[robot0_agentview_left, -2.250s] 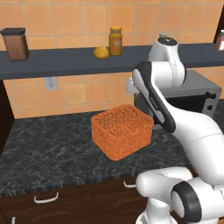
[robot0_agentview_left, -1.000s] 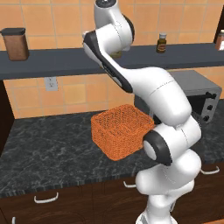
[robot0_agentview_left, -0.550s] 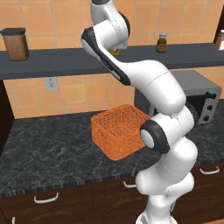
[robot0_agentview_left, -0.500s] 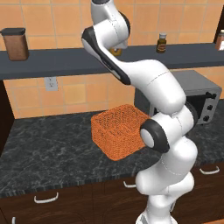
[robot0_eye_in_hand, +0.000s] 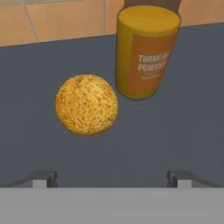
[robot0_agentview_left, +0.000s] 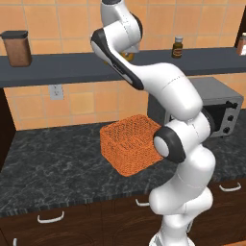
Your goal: Open the cabinet, pick up the bread from the cabinet and place it in the basket. Then move the basket to the dining counter.
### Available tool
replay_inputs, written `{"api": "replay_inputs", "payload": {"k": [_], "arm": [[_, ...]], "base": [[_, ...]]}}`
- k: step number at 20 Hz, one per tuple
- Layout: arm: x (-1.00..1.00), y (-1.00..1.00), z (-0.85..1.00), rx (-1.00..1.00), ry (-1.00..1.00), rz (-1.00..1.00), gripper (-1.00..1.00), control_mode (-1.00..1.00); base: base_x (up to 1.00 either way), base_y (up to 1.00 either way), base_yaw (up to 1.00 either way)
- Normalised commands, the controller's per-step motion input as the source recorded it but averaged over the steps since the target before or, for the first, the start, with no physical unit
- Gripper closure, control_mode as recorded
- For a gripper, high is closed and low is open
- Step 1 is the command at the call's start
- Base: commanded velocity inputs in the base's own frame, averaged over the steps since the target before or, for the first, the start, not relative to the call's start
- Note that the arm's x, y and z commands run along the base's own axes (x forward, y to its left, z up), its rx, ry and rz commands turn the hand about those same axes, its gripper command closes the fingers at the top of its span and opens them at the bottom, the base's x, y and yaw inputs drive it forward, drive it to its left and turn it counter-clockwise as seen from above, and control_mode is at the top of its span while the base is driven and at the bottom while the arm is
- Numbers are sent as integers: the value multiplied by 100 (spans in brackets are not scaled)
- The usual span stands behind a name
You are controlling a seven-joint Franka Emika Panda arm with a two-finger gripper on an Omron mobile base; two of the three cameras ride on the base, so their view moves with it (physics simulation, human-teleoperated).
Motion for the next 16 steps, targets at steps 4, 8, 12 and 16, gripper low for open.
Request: {"api": "replay_inputs", "payload": {"k": [4,8,12,16], "arm": [[32,0,-22,0,0,7,-100,-100],[23,3,-3,0,0,8,-100,-100],[36,0,0,0,0,0,-100,-100],[23,0,0,0,0,0,-100,-100]], "base": [[0,0,0],[0,0,0],[0,0,0],[0,0,0]]}}
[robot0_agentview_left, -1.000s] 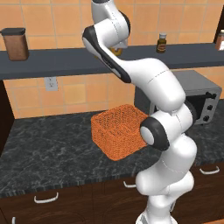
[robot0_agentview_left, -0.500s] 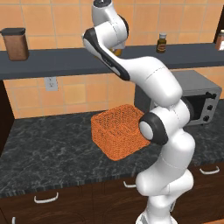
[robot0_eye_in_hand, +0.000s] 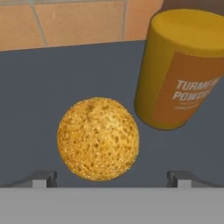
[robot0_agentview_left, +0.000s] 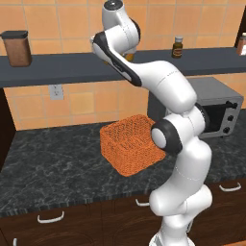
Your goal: Open the cabinet, pick up the bread from the cabinet and place it in the basket. Then move the basket to the dining counter.
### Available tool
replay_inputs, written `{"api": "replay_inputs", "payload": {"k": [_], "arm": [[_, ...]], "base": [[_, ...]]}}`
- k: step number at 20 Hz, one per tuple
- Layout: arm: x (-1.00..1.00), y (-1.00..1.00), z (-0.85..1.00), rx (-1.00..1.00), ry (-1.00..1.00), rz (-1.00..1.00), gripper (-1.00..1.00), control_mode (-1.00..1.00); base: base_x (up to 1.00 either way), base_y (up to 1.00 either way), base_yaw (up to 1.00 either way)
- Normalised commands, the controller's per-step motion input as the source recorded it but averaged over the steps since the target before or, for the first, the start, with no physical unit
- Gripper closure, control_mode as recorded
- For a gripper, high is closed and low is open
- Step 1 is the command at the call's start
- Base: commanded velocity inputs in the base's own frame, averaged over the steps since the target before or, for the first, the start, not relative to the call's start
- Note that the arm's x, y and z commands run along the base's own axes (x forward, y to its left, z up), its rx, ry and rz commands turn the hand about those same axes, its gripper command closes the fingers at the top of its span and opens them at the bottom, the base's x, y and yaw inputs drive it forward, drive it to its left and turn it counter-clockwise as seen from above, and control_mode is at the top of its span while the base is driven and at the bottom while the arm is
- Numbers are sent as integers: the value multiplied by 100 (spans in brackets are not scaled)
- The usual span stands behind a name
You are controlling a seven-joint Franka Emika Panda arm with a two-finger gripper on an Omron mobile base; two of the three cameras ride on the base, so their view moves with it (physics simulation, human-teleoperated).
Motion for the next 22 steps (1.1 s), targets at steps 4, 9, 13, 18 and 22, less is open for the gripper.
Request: {"api": "replay_inputs", "payload": {"k": [4,9,13,18,22], "arm": [[13,0,0,0,0,0,-100,-100],[1,0,-1,0,0,2,-100,-100],[0,0,-4,0,0,8,-100,-100],[7,0,-10,-3,0,6,-100,-100],[15,0,-17,-6,0,0,-100,-100]], "base": [[0,0,0],[0,0,0],[0,0,0],[0,0,0],[0,0,0]]}}
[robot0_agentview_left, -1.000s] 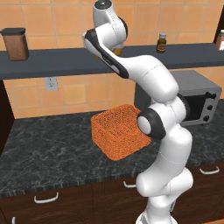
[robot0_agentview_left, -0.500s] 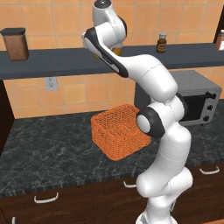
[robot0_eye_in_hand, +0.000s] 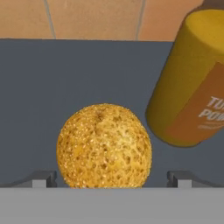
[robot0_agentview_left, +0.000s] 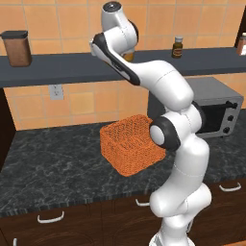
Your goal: Open the cabinet, pick up the bread from the cabinet and place it in the basket. Then move the basket to the dining counter.
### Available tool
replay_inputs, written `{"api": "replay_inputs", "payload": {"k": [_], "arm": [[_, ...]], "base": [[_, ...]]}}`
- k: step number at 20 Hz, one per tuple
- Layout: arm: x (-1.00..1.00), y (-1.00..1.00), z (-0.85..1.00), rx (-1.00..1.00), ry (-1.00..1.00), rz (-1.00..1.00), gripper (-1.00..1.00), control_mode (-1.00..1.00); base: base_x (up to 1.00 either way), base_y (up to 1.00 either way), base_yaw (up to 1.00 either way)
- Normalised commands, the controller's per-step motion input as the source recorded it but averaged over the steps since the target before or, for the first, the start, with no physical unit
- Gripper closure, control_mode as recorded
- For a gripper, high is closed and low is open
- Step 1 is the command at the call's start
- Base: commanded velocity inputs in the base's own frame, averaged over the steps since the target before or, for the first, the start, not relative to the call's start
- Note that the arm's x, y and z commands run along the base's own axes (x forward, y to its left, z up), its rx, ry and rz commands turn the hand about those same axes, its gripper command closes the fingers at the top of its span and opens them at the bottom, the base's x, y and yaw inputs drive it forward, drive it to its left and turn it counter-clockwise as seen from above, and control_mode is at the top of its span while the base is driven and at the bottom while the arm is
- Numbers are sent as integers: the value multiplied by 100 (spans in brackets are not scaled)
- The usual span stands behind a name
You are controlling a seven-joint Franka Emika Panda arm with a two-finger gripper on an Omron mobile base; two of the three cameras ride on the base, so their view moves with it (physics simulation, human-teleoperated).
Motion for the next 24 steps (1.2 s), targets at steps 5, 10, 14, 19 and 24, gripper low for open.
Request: {"api": "replay_inputs", "payload": {"k": [5,10,14,19,24], "arm": [[12,0,-13,-3,0,0,-100,-100],[15,0,-5,0,-1,4,-100,-100],[15,0,-10,0,-2,4,-100,-100],[0,0,-8,0,0,3,100,-100],[-15,2,0,0,0,0,100,-100]], "base": [[0,0,0],[0,0,0],[0,0,0],[0,0,0],[0,0,0]]}}
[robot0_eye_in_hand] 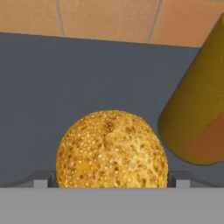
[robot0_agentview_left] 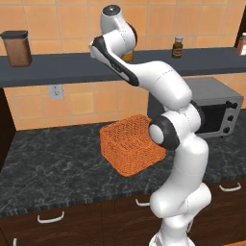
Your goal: Open the cabinet, pick up the bread from the cabinet and place it in the basket. Then move the basket to the dining counter.
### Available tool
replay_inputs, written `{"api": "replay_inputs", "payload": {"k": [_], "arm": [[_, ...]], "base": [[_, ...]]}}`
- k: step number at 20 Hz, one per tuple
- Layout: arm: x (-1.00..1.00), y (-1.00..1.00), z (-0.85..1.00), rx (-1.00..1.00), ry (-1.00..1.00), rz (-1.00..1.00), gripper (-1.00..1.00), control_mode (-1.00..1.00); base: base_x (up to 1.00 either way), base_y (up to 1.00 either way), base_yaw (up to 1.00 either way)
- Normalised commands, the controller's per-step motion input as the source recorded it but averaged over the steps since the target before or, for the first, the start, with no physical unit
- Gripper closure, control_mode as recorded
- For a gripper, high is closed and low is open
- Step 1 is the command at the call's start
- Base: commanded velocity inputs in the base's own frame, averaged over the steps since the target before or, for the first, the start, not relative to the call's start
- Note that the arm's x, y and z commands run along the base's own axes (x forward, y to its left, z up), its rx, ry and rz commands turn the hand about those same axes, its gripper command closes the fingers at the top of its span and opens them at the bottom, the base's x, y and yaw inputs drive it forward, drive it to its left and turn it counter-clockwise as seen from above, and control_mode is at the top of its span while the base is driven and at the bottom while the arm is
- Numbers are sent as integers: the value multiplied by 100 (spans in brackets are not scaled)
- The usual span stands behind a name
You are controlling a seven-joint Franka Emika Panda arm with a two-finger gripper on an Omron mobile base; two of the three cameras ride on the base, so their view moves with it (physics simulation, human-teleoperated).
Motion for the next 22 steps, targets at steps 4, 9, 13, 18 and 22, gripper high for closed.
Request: {"api": "replay_inputs", "payload": {"k": [4,9,13,18,22], "arm": [[-84,5,0,0,-6,0,100,-100],[-100,-39,-24,0,-19,6,100,-100],[-100,-57,-16,7,-18,10,100,-100],[-100,-22,0,21,0,8,100,-100],[-100,0,-12,2,0,12,100,-100]], "base": [[0,0,0],[0,0,0],[0,0,0],[0,0,0],[0,0,0]]}}
